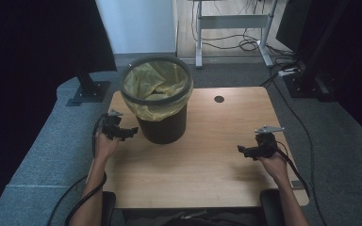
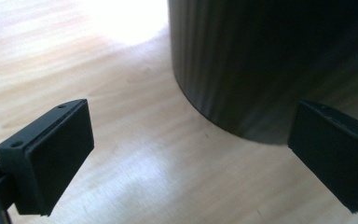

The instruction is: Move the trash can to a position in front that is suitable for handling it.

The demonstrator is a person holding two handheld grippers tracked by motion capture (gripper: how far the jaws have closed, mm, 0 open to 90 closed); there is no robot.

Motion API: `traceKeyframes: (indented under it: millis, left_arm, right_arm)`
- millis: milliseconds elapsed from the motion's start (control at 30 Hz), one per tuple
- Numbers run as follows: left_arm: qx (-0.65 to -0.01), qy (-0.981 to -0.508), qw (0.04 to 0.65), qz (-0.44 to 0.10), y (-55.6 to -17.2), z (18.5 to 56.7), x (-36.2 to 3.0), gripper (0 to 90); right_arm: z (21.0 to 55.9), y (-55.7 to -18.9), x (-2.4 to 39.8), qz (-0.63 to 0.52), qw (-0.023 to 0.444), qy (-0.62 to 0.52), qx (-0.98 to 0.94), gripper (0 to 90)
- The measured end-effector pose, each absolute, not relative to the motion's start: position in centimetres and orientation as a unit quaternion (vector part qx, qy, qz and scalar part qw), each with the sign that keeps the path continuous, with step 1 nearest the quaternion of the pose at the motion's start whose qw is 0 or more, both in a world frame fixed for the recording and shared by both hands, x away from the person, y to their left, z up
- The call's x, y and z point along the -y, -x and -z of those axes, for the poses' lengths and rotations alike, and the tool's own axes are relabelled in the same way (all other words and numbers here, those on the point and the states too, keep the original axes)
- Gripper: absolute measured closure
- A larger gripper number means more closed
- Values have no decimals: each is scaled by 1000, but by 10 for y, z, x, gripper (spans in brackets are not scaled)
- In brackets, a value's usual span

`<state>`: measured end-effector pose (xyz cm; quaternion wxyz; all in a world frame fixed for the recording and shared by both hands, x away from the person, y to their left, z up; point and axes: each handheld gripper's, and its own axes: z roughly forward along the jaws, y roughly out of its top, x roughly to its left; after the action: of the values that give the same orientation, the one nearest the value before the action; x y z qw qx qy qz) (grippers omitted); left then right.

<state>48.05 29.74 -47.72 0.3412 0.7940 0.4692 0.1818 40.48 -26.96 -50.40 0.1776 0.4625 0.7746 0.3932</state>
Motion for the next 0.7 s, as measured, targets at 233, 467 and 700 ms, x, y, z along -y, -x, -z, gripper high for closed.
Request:
traceKeyframes:
  millis: [233,467,700]
  left_arm:
    - [-479,-782,347,-199,-504,465,-306,0]
    - [-488,-771,348,-214,-519,456,-313,0]
    - [-490,-768,344,-226,-535,444,-316,0]
  right_arm:
    - [496,-415,260,-393,183,-454,-779,0]
    - [489,-425,246,-391,188,-440,-787,0]
    - [483,-441,228,-395,190,-429,-790,0]
